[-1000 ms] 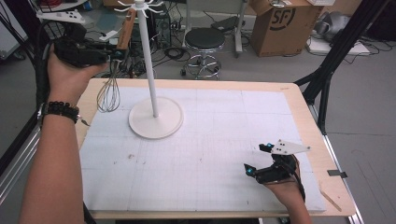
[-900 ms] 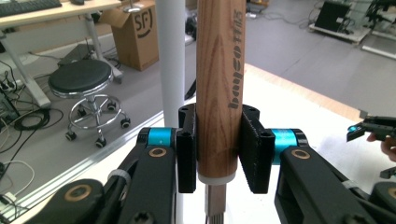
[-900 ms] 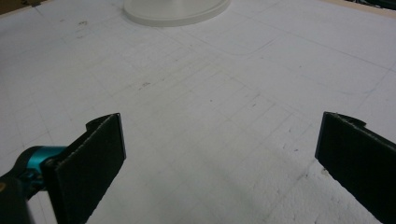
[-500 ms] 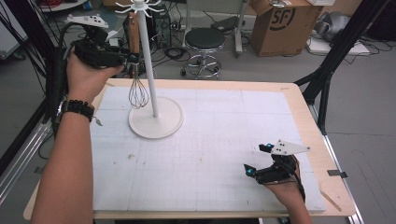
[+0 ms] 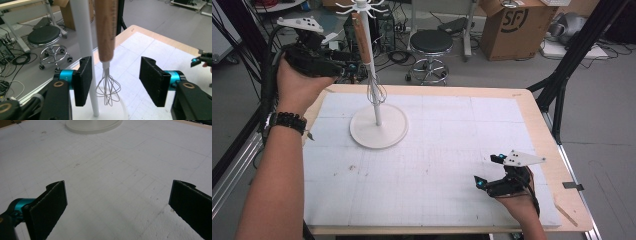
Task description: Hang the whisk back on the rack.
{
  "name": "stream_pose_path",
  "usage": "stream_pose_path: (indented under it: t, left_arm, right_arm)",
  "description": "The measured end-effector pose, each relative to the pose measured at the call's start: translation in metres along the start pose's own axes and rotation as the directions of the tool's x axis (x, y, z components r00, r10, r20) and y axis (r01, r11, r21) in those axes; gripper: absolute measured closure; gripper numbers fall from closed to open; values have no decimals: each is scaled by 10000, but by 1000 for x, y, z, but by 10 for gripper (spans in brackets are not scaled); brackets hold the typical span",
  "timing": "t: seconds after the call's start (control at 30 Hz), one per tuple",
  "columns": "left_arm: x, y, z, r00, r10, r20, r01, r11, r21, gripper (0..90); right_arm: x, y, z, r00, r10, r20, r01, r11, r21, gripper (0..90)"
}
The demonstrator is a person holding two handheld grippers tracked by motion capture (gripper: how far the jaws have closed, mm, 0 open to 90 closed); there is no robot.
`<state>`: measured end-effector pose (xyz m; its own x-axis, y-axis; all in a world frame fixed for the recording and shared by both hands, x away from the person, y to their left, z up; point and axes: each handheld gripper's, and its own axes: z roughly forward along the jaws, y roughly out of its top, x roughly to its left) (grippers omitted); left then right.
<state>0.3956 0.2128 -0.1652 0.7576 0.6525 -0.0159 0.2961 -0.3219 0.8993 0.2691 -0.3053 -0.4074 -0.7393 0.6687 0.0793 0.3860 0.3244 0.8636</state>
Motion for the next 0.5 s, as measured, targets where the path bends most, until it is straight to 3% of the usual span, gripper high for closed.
stream_pose_path:
  t: [0.5]
  left_arm:
    - [-26,-20,-12,9992,130,380,-114,9991,-414,299]
  right_arm:
    - [0,1,0,10000,28,-17,-28,10000,-81,5]
